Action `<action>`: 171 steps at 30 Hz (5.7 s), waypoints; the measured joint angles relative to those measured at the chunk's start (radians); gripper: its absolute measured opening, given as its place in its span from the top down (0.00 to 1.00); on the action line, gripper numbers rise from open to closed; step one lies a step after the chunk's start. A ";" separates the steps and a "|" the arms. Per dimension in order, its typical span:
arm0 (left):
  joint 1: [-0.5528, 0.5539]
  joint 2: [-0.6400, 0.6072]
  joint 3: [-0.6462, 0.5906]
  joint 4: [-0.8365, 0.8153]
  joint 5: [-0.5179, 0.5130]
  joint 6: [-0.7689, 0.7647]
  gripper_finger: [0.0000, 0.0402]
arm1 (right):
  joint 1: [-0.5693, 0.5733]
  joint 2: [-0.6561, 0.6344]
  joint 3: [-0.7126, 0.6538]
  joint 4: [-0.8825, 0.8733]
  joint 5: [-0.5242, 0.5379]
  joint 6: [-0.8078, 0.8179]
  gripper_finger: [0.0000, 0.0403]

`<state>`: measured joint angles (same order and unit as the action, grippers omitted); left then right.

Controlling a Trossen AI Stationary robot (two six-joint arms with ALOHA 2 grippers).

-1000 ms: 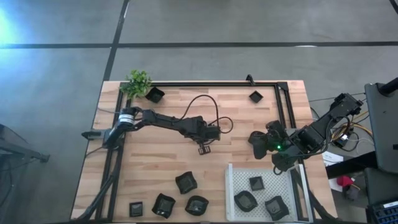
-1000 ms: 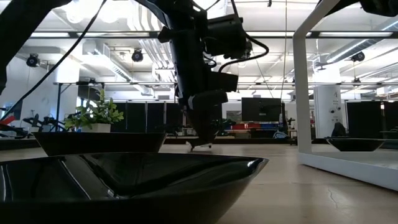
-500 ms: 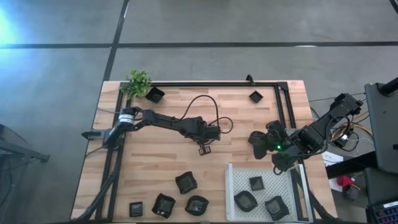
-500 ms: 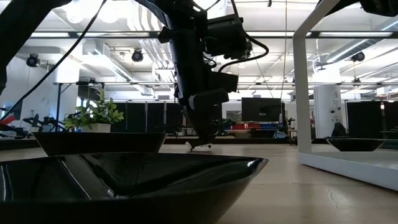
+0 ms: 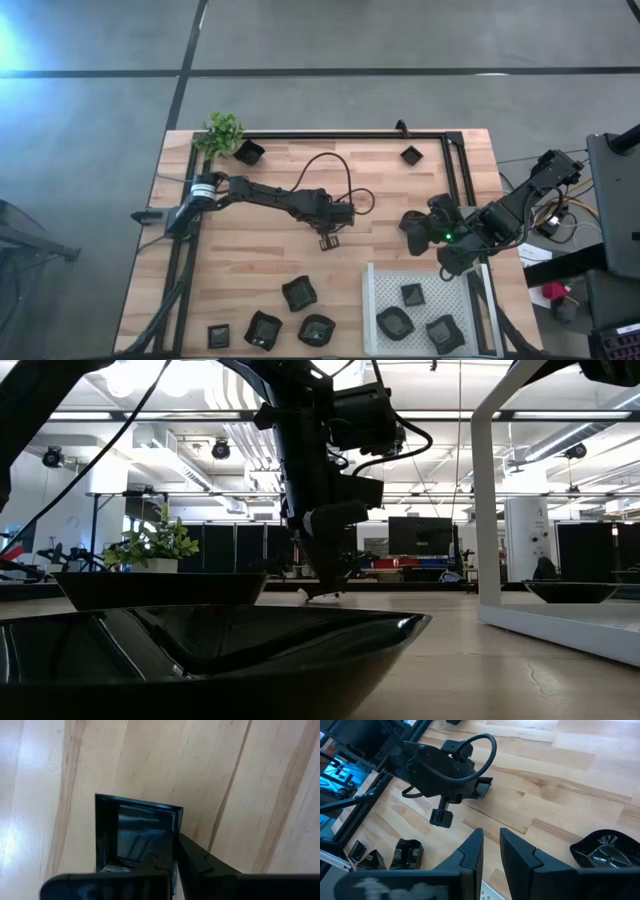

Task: Pick & Place Mini shaped plates
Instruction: Stack the square plate on top of the other square plate on the shelf

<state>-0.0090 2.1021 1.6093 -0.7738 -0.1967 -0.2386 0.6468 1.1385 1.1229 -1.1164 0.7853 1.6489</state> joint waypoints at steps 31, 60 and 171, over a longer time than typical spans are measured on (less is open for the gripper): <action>0.002 -0.255 0.007 -0.042 -0.015 -0.086 0.85 | 0.001 0.000 0.000 0.008 0.000 0.000 0.85; -0.201 -0.637 0.005 -0.341 -0.537 -0.390 0.85 | -0.426 0.069 -0.037 0.492 -0.325 -0.577 0.85; -0.308 -0.725 0.005 -0.461 -0.640 -0.293 0.85 | -0.764 0.665 0.042 0.855 -0.733 -0.623 0.98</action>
<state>-0.3165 1.3773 1.6138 -1.2344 -0.8368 -0.5316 -0.1173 1.8036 1.1648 -0.2615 0.0527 1.0259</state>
